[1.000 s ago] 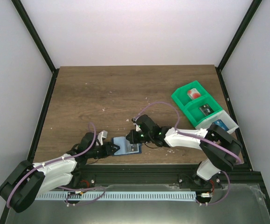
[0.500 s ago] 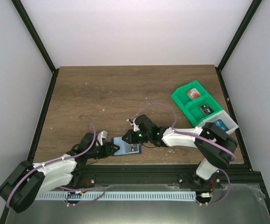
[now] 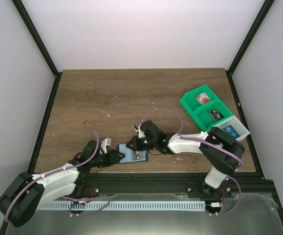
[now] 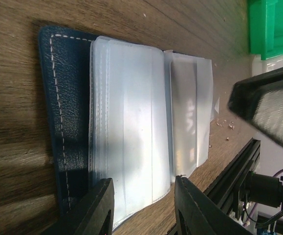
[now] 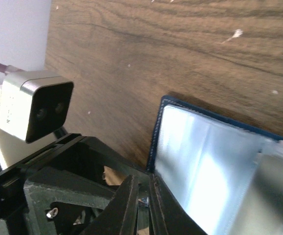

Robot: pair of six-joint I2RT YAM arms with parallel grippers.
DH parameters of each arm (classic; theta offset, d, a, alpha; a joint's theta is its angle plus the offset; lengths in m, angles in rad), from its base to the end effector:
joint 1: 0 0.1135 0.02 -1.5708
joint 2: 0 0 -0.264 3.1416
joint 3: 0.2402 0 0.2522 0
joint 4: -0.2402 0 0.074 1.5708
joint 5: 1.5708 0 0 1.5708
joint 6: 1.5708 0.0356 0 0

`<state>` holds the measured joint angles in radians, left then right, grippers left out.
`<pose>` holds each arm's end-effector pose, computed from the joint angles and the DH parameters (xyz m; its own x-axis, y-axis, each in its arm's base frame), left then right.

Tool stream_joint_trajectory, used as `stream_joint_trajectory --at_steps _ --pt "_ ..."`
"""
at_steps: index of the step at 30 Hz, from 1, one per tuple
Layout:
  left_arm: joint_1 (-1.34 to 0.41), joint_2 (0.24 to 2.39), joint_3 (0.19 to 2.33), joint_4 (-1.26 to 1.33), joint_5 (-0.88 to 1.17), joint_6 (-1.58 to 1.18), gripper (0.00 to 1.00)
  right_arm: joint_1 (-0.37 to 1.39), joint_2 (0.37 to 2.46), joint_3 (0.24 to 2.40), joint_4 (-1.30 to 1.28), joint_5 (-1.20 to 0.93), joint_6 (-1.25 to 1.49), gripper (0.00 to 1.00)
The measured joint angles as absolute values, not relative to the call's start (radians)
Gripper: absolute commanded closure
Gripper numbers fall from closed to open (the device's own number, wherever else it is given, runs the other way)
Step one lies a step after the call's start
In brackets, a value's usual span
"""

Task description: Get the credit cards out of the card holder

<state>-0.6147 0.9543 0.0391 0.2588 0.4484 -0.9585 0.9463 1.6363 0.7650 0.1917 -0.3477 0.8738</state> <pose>0.1122 -0.0981 0.1066 -0.9414 -0.2381 -0.2388 0.0520 0.5973 -0.8003 0.1799 0.2703 0.1606 -0.9395 -0.0706 -0.3351 -0.3073 0.6058 0.7339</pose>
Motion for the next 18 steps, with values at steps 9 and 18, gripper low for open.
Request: stream_joint_trajectory --at_steps 9,18 --pt "-0.615 0.870 0.122 0.147 0.450 -0.939 0.58 0.937 1.446 0.740 0.010 -0.182 0.817 0.69" --pt "-0.615 0.907 0.142 0.159 0.453 -0.939 0.61 0.925 1.449 0.642 -0.022 -0.174 0.828 0.60"
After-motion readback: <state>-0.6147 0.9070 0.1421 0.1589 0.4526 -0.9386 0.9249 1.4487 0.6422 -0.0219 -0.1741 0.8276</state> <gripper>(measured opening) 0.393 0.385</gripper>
